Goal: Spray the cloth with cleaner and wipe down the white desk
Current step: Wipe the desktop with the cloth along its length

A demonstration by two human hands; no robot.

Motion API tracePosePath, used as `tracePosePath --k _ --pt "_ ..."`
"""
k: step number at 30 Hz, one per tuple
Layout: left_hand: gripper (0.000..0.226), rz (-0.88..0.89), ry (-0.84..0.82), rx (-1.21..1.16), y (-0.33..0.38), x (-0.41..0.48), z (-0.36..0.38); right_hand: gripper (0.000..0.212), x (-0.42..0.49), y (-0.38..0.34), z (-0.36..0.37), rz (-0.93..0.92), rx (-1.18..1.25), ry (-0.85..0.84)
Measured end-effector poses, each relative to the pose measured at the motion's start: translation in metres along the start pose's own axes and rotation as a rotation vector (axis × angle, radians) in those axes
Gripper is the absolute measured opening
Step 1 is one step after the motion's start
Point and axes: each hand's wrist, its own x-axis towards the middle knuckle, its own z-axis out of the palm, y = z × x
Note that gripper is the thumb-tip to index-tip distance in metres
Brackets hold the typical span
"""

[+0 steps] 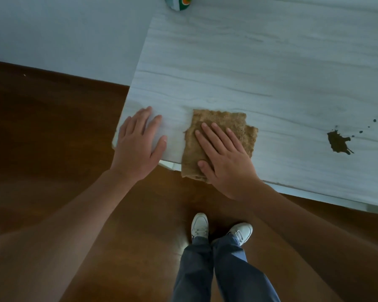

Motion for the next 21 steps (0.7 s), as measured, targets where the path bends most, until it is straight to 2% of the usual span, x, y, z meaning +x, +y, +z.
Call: tracePosePath --k 7,12,16,19,21 --pt "0.058 0.139 0.032 -0.118 0.082 0.032 0.018 0.063 -0.067 0.074 -0.007 0.132 -0.025 0.013" --pt "0.057 0.167 0.024 -0.189 0.152 0.050 0.035 0.062 -0.097 0.114 -0.012 0.096 -0.044 -0.020" --pt "0.058 0.041 0.059 -0.228 0.201 0.054 0.050 0.064 -0.099 0.129 -0.016 0.051 -0.048 -0.035" --pt "0.050 -0.102 0.163 -0.282 0.221 0.059 0.058 0.064 -0.087 0.139 -0.018 0.094 -0.016 -0.003" --pt "0.046 -0.126 0.210 -0.253 0.226 0.061 0.063 0.064 -0.071 0.155 -0.023 0.138 -0.002 0.024"
